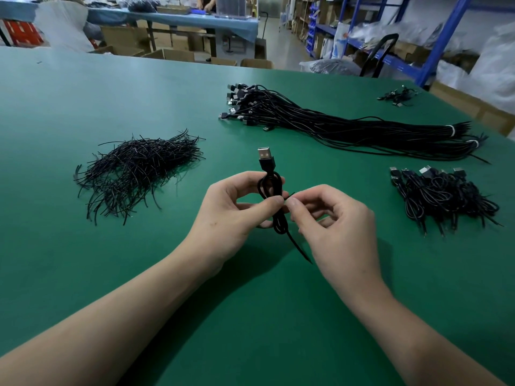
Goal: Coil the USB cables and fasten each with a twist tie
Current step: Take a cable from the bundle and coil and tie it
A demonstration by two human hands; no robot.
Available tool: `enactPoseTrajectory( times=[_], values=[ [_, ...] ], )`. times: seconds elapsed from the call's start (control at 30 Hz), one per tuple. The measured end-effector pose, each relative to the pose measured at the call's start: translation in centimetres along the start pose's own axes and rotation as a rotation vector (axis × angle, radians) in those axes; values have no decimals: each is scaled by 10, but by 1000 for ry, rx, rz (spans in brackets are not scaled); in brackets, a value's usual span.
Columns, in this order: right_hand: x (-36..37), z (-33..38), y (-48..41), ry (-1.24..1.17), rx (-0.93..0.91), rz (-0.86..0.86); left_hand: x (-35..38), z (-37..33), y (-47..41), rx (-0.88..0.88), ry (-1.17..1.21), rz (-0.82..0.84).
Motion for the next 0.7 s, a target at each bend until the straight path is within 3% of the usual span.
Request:
enactPoseTrajectory(
  times=[0.13, 0.3, 0.57, 0.7],
  values=[
    [0, 10, 2, 128, -166, -4, -2, 2, 0, 5, -26, -21],
    [-1, 15, 2, 158, -248, 0, -1, 1, 1, 23, -80, 36],
    [1, 5, 0, -58, -77, 61, 4, -3, -2, 79, -101, 174],
    [0, 5, -1, -62, -79, 64, 5, -3, -1, 99, -134, 208]
  ],
)
Point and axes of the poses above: each hand's wrist, its own y-axis away from the middle knuckle, its own x-axis out of the palm, z = x × y, the point moved 6 cm from there along -y, towards the middle knuckle, and after that the axes turned 4 degrees about -z, right-handed, at the moved point
